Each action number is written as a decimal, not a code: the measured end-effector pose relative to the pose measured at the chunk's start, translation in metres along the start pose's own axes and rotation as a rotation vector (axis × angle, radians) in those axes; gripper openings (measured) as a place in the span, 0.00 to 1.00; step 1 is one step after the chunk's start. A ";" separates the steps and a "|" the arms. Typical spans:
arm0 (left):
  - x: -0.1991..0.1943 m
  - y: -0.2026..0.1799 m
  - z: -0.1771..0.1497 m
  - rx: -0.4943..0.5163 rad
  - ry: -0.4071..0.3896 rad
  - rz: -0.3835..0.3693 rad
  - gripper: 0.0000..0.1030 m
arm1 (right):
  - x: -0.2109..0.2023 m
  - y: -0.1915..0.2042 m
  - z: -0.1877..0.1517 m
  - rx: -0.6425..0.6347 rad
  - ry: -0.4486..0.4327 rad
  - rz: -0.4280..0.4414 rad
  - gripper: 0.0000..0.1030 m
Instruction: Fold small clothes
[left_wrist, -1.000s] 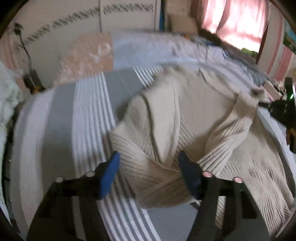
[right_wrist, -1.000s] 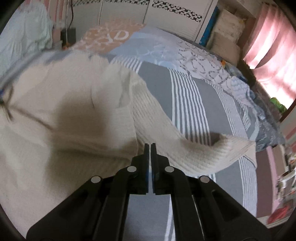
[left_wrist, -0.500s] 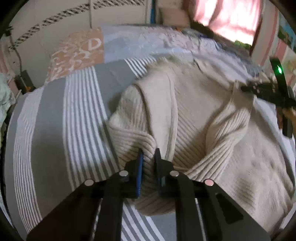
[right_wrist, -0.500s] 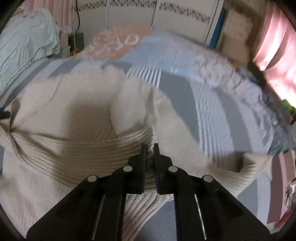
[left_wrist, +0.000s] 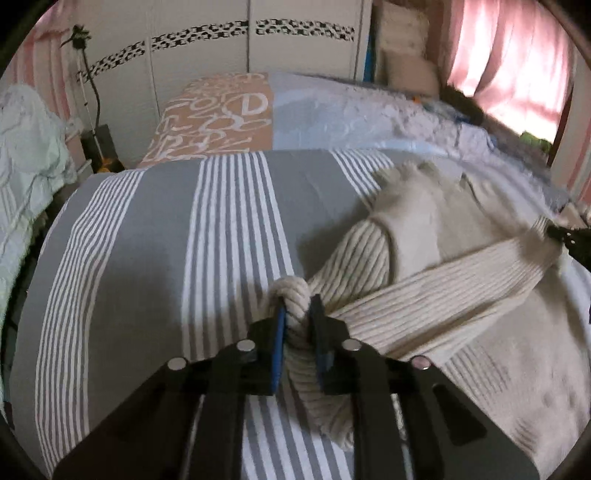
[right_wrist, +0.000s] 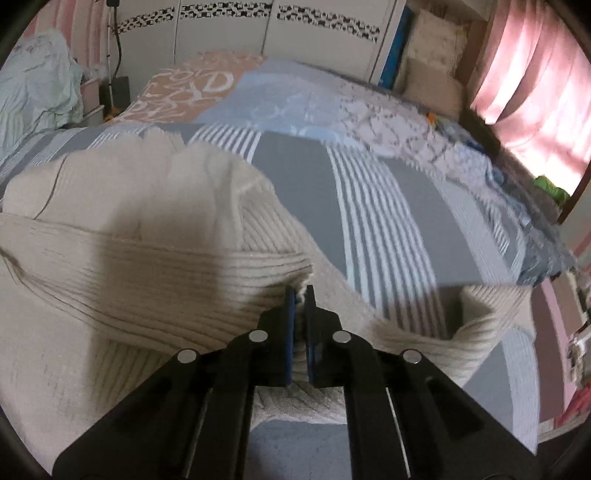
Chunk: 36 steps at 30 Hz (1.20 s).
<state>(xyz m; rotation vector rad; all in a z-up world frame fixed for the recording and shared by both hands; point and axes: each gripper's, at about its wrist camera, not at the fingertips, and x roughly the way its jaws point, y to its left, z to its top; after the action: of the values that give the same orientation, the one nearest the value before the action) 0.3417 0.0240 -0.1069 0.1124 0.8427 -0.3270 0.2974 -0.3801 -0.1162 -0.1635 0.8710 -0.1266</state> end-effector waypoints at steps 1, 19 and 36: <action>-0.001 -0.001 0.001 0.003 0.004 0.002 0.28 | -0.001 -0.002 0.000 0.000 -0.010 0.005 0.07; -0.009 -0.059 -0.024 0.239 0.055 0.106 0.84 | -0.025 0.021 -0.012 -0.054 0.014 0.161 0.16; -0.036 -0.037 -0.021 0.149 0.024 0.178 0.87 | -0.044 0.008 -0.014 -0.072 -0.023 0.074 0.39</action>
<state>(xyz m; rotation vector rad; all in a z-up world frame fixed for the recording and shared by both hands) 0.2926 0.0019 -0.0926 0.3282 0.8253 -0.2210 0.2590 -0.3656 -0.0930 -0.1992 0.8582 -0.0244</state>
